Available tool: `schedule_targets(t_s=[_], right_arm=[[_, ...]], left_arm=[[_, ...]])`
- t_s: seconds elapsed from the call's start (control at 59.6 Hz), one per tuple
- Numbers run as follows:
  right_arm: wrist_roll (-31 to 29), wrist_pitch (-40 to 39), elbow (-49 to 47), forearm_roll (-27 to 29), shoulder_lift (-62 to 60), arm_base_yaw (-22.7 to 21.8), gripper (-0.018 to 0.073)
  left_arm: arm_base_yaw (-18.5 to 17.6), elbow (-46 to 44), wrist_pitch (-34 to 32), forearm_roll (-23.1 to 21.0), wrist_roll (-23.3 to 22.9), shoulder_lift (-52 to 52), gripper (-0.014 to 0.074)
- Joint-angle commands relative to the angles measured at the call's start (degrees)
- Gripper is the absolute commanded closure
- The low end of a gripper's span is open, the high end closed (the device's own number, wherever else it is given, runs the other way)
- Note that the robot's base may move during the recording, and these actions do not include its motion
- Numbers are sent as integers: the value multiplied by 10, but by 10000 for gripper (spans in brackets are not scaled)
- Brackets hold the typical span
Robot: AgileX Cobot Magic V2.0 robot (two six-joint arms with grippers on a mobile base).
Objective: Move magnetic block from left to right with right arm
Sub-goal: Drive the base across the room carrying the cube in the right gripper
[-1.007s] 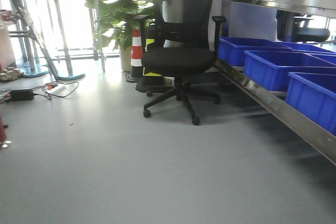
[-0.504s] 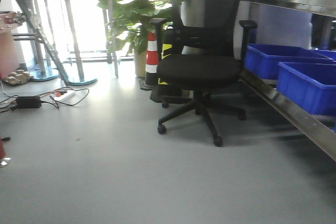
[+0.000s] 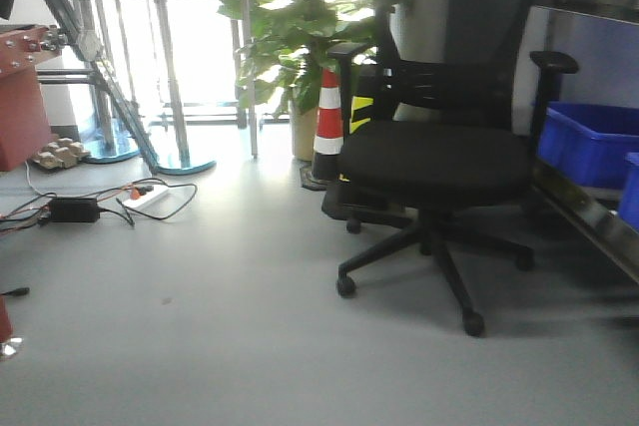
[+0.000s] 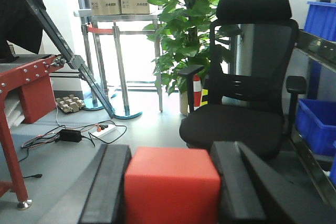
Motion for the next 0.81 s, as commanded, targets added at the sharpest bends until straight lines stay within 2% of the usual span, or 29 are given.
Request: schedule_targets(t_s=[0.0, 0.789], right_arm=[[-5, -53, -15, -6, -2, -2, 410], [-5, -53, -15, -6, -2, -2, 410]], left_arm=[[0, 6, -52, 0, -2, -8, 713], [0, 6, -52, 0, -2, -8, 713]])
